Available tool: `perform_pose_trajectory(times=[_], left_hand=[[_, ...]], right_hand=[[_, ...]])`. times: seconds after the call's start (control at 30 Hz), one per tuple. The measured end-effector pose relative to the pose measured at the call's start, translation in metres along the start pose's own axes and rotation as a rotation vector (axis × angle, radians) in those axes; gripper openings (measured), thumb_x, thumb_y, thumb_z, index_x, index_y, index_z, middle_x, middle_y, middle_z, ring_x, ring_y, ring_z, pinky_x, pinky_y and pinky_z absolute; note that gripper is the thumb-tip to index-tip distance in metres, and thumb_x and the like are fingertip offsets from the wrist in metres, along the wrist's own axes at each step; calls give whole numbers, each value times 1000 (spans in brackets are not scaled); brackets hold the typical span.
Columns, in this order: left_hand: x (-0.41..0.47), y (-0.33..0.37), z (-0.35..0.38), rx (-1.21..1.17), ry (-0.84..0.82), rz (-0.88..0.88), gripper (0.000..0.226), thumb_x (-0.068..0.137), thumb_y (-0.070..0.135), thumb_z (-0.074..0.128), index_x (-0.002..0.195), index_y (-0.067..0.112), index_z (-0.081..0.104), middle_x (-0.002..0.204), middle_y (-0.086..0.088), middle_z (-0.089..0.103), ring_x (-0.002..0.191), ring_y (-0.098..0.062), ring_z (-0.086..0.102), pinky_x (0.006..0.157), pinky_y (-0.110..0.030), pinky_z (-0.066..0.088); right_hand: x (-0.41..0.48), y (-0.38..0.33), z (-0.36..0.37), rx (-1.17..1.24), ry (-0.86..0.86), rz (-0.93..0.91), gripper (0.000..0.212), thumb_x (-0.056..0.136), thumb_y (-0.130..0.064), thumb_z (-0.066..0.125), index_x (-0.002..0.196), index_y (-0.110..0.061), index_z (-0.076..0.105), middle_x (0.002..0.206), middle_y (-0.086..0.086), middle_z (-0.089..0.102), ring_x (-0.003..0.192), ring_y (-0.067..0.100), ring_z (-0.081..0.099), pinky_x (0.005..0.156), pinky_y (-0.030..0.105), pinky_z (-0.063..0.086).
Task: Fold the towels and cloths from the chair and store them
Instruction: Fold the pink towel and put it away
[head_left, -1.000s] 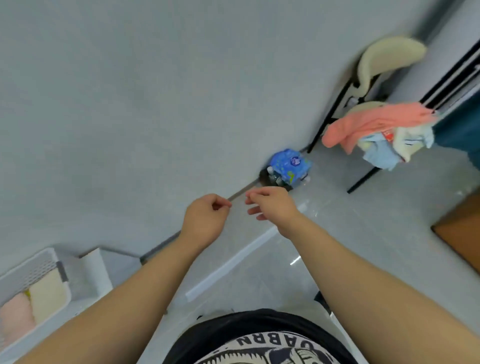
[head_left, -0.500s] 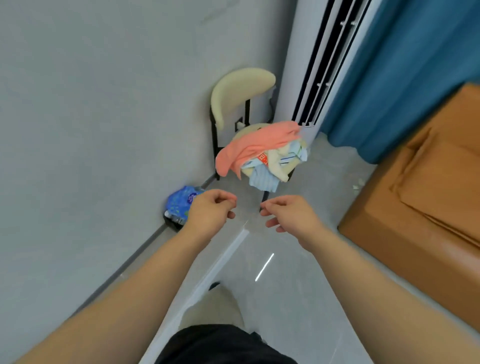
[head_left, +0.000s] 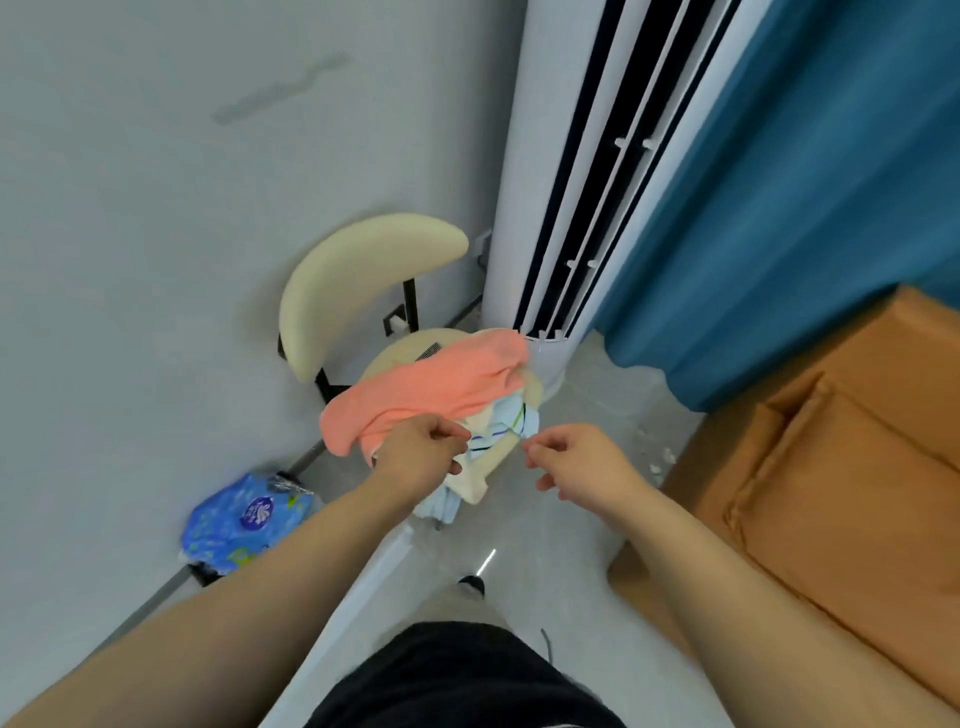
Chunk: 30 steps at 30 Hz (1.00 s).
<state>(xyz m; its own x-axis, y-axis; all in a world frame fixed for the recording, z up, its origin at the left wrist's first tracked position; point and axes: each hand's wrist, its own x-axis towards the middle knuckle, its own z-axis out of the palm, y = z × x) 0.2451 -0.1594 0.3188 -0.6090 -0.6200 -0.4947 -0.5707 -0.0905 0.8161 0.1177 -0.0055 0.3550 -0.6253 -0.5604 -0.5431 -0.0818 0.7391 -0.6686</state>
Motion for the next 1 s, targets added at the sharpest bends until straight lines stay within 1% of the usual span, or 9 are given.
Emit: perform_pose_trajectory(times=[0.1, 0.2, 0.3, 0.43, 0.5, 0.57, 0.7, 0.87, 1.0], left_hand=[[43, 42, 14, 2, 17, 1, 14, 89, 7, 63, 85, 17, 70, 88, 1, 71, 55, -4, 66, 60, -22, 49], [81, 70, 30, 14, 62, -6, 14, 89, 7, 63, 85, 18, 71, 87, 2, 71, 63, -12, 69, 59, -24, 48], [115, 86, 47, 1, 154, -48, 12, 89, 8, 63, 86, 17, 70, 89, 4, 70, 67, -15, 70, 56, -22, 44], [152, 84, 75, -64, 339, -165, 10, 89, 8, 64, 88, 15, 71, 87, 2, 71, 66, -15, 69, 56, -24, 46], [159, 84, 94, -113, 442, -263, 11, 88, 6, 63, 88, 13, 71, 84, 2, 70, 65, -16, 68, 59, -26, 47], [159, 81, 116, -148, 547, -342, 15, 87, 5, 61, 85, 16, 70, 79, 6, 69, 63, -17, 68, 63, -27, 47], [165, 73, 161, -180, 583, -429, 16, 88, 9, 58, 85, 20, 68, 84, 2, 70, 71, -21, 70, 70, -32, 52], [194, 32, 199, -122, 619, -386, 13, 88, 17, 59, 91, 25, 68, 88, 11, 68, 83, -19, 69, 74, -34, 55], [243, -34, 227, -67, 701, -301, 10, 88, 17, 59, 92, 24, 65, 93, 12, 68, 85, -18, 68, 74, -30, 52]], right_hand=[[56, -10, -45, -49, -4, -23, 16, 93, -19, 58, 97, -15, 73, 94, 2, 74, 79, 22, 73, 68, 29, 54], [121, -19, -76, -79, -65, -70, 14, 93, -14, 59, 93, -12, 73, 90, 0, 71, 69, 15, 68, 60, 21, 53], [191, -24, -93, -189, -167, -157, 14, 90, -15, 63, 95, -22, 74, 98, -5, 71, 85, 19, 68, 83, 35, 58], [282, -16, -103, -416, -317, -259, 23, 86, -11, 63, 106, -21, 70, 92, -5, 65, 86, 19, 64, 65, 25, 48], [318, -8, -104, -499, -413, -302, 15, 86, -13, 62, 99, -19, 68, 90, -2, 67, 89, 22, 66, 71, 29, 53], [336, -4, -107, -619, -498, -351, 7, 91, -17, 60, 88, -14, 65, 77, -1, 61, 80, 21, 61, 69, 30, 49], [365, 1, -106, -730, -598, -415, 23, 90, -37, 70, 77, -20, 61, 68, -7, 54, 67, 14, 52, 64, 29, 42], [401, 35, -66, -871, -585, -471, 20, 91, -24, 64, 80, -8, 64, 78, 8, 64, 78, 27, 61, 65, 32, 49], [442, 84, -20, -1002, -514, -610, 10, 86, -24, 67, 84, -17, 61, 90, 5, 66, 89, 30, 65, 79, 41, 57]])
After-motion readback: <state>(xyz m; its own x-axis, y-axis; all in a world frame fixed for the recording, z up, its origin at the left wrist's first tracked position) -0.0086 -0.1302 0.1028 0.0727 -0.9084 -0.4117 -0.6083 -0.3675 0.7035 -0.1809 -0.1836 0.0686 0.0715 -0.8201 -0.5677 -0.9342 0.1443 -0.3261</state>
